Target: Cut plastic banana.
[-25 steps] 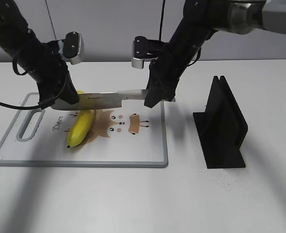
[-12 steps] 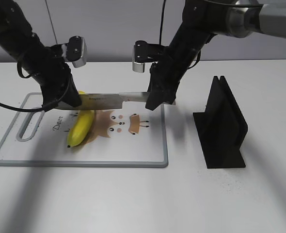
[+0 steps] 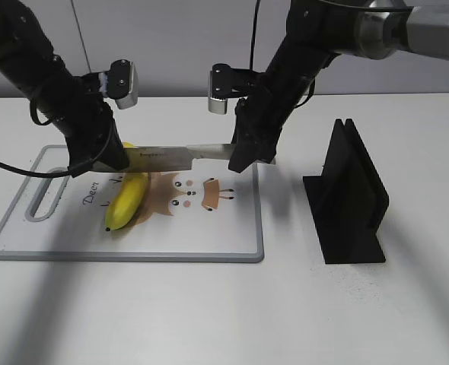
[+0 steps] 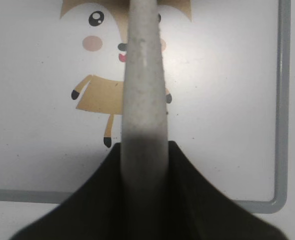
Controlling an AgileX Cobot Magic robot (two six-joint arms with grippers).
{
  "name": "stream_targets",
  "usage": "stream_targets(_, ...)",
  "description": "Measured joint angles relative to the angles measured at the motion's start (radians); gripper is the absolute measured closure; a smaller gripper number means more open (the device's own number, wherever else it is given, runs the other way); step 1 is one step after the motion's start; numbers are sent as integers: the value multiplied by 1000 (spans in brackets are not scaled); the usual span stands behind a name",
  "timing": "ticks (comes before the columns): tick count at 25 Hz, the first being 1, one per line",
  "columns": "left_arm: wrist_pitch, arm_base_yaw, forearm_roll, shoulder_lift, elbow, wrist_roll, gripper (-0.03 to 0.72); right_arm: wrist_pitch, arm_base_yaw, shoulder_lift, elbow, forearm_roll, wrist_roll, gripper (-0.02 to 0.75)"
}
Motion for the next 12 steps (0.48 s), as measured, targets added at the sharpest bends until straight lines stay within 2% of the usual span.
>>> stream_targets(12, -2, 0, 0, 0, 1, -1, 686, -1, 0, 0, 0, 0, -1, 554)
